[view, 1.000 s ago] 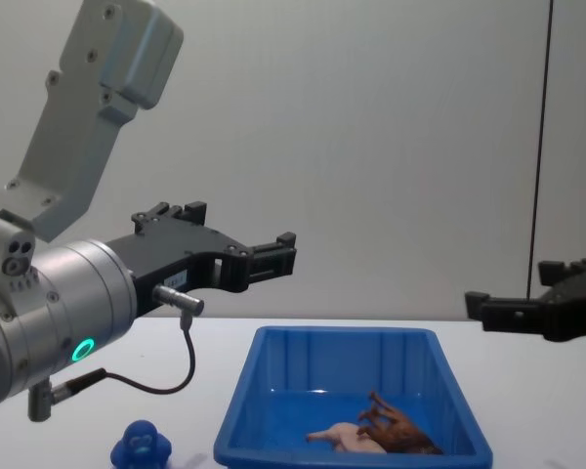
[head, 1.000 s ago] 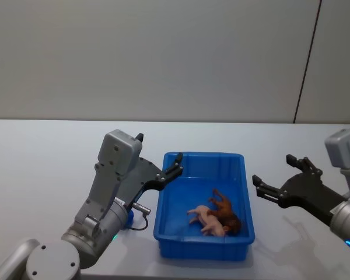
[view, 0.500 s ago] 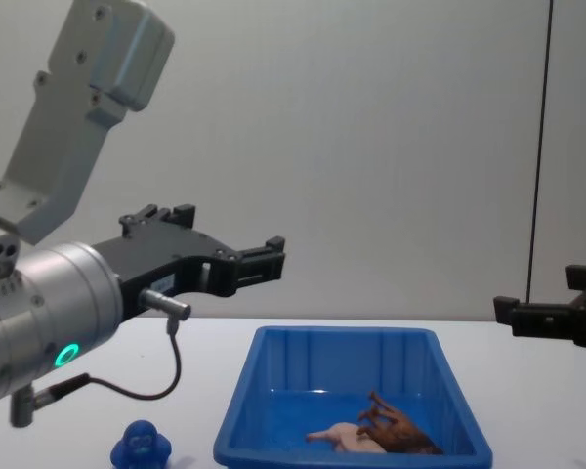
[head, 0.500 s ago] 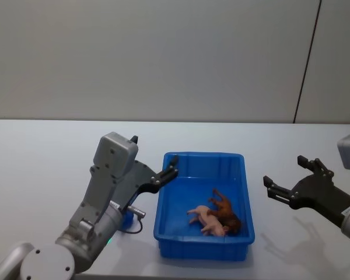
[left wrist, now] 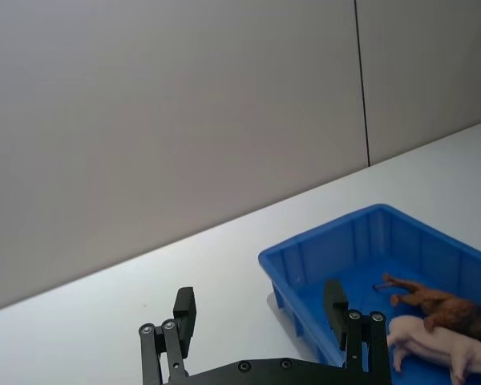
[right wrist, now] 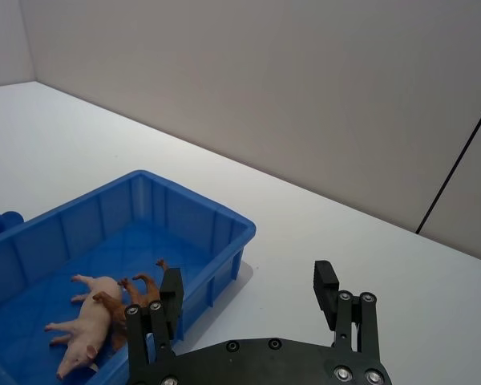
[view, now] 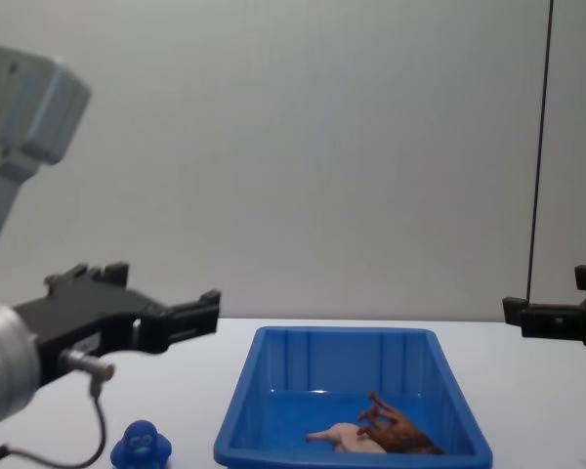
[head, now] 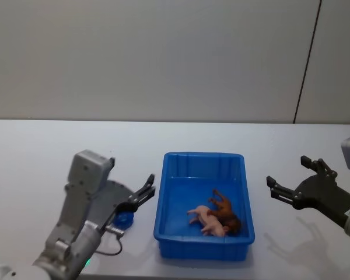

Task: Pick up the two dolls from the table and place them into the box.

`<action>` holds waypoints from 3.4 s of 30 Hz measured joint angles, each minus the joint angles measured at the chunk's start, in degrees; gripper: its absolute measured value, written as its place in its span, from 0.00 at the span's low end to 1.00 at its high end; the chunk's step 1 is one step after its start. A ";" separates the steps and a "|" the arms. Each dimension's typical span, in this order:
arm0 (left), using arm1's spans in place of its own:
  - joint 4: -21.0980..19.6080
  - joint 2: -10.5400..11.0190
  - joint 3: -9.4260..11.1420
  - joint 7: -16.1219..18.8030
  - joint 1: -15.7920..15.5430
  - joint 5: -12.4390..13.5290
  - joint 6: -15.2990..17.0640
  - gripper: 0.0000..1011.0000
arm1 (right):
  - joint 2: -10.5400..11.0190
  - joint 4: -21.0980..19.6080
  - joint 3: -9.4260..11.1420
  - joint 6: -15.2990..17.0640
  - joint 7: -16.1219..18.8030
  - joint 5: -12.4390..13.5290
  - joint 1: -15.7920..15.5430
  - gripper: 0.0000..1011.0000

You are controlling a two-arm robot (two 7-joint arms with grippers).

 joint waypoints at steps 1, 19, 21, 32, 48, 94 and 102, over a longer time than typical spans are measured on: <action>0.00 0.46 -0.23 0.06 0.59 -1.04 -0.28 0.99 | 0.03 0.01 0.02 -0.02 0.00 0.01 -0.01 0.99; 5.83 2.61 -2.27 -4.54 2.34 -8.63 -1.12 0.99 | 0.16 0.04 0.14 -0.14 0.00 0.10 -0.09 0.99; 7.16 2.41 -2.41 -5.93 1.81 -8.86 -0.83 0.99 | 0.17 0.04 0.14 -0.15 0.00 0.10 -0.09 0.99; 13.41 0.91 -2.77 -11.96 -1.62 -8.45 1.36 0.99 | 0.20 0.03 0.14 -0.15 0.00 0.10 -0.10 0.99; 20.95 -1.28 -3.14 -18.16 -6.55 -6.08 4.68 0.99 | 0.20 0.03 0.14 -0.14 0.00 0.09 -0.10 0.99; 14.99 -1.91 -4.59 -22.07 -12.02 2.12 6.07 0.40 | 0.20 0.03 0.14 -0.14 0.00 0.09 -0.09 0.99; 15.41 -4.62 -3.53 -24.93 -15.13 3.23 4.20 0.35 | 0.20 0.03 0.14 -0.14 0.00 0.09 -0.09 0.99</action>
